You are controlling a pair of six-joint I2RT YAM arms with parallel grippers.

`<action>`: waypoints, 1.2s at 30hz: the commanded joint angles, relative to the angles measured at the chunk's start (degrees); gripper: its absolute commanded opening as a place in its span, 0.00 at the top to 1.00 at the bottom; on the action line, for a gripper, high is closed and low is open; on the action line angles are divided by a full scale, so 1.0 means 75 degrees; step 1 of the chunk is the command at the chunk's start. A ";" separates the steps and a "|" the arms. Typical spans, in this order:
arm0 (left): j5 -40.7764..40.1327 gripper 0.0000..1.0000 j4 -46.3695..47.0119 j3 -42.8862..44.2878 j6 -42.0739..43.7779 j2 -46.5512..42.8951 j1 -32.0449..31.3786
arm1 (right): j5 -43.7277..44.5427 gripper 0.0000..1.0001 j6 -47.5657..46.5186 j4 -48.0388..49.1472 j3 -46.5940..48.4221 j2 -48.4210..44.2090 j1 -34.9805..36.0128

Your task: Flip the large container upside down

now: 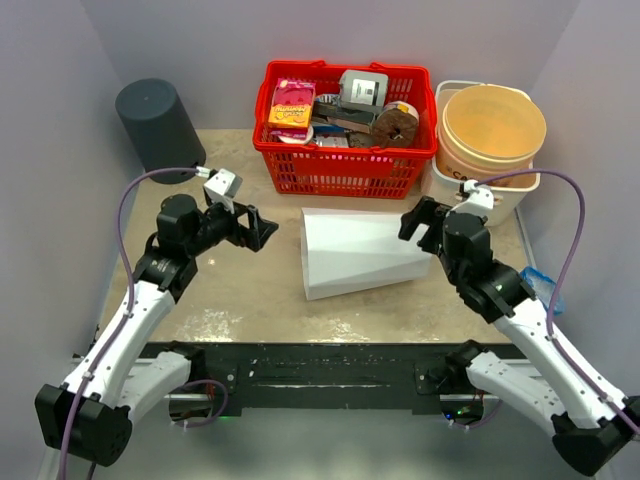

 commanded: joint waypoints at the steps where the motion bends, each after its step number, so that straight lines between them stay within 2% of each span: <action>1: 0.0114 0.01 0.0700 -0.0214 0.0157 -0.0493 -0.0150 | -0.2010 0.01 -0.0562 0.0305 -0.0252 0.0080 -0.1740; 2: 0.0300 0.01 0.0724 -0.0227 0.0156 -0.0506 -0.0162 | -0.2582 0.01 -0.0598 0.0456 -0.0462 -0.0001 -0.1967; 7: 0.0946 0.01 0.0807 -0.0169 0.0004 -0.0133 -0.0221 | -0.4026 0.01 -0.0773 0.0984 -0.1224 -0.0259 -0.3453; 8: 0.0981 0.01 0.0760 -0.0122 -0.0019 -0.0038 -0.0244 | -0.4609 0.01 -0.0786 0.1205 -0.1446 -0.0260 -0.3643; 11: 0.0784 0.01 0.0503 0.0007 -0.0031 0.0220 -0.0373 | -0.5118 0.01 -0.0727 0.1628 -0.1786 -0.0201 -0.4159; 18: 0.0174 0.01 0.0467 0.0055 -0.0755 0.0396 -0.0969 | -0.5083 0.01 -0.1078 0.1782 -0.1987 -0.0002 -0.4219; 24: -0.0389 0.01 0.1509 -0.0473 -0.1986 0.0349 -0.1718 | -0.5657 0.01 -0.0950 0.2180 -0.2257 -0.0166 -0.4231; 30: -0.0998 0.01 0.1569 -0.0134 -0.2327 0.0864 -0.2294 | -0.5939 0.01 -0.0961 0.2461 -0.2233 0.0232 -0.4254; 36: -0.1549 0.02 0.1568 0.0077 -0.2644 0.1439 -0.2506 | -0.5927 0.01 -0.0997 0.2462 -0.2198 0.0350 -0.4254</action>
